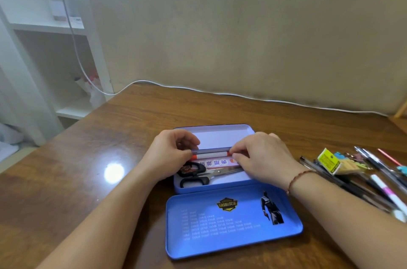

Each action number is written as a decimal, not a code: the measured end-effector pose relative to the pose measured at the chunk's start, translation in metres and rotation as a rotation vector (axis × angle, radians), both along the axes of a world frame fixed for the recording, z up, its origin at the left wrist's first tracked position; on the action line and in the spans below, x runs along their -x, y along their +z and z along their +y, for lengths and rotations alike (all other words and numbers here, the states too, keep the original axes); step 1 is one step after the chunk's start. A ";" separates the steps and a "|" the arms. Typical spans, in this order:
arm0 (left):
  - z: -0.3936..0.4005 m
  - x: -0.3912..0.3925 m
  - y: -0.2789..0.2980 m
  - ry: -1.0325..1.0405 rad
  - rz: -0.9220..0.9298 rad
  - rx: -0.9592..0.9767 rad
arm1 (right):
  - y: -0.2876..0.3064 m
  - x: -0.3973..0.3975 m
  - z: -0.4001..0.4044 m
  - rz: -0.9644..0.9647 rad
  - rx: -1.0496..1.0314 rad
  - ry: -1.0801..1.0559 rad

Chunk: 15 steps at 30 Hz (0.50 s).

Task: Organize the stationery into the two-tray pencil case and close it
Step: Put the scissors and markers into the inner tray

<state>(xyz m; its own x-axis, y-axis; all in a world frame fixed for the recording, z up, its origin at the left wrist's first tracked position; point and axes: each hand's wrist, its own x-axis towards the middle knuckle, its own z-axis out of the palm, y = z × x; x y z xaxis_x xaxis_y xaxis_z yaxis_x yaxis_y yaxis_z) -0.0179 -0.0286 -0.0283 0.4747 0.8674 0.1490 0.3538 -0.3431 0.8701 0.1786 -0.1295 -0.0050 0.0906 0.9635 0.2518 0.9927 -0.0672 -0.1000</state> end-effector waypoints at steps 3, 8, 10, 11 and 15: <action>0.000 0.000 0.000 -0.017 0.024 -0.033 | 0.017 -0.016 -0.013 0.085 -0.096 0.001; 0.000 0.000 -0.004 -0.011 0.035 -0.065 | 0.053 -0.077 -0.074 0.197 -0.458 -0.095; -0.001 0.000 -0.005 -0.020 0.035 -0.093 | 0.059 -0.103 -0.110 0.269 -0.529 -0.213; -0.001 -0.001 -0.005 -0.021 0.043 -0.115 | 0.057 -0.117 -0.128 0.338 -0.550 -0.285; -0.004 -0.002 -0.005 -0.010 0.070 -0.128 | 0.032 -0.157 -0.187 0.414 -0.589 -0.507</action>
<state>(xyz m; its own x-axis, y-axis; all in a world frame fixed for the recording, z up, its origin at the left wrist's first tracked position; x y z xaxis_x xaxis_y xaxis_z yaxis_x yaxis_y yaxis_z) -0.0164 -0.0326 -0.0333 0.4967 0.8385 0.2242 0.4080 -0.4536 0.7924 0.3361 -0.3166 0.0270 0.6663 0.5065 0.5473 0.7337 -0.3142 -0.6025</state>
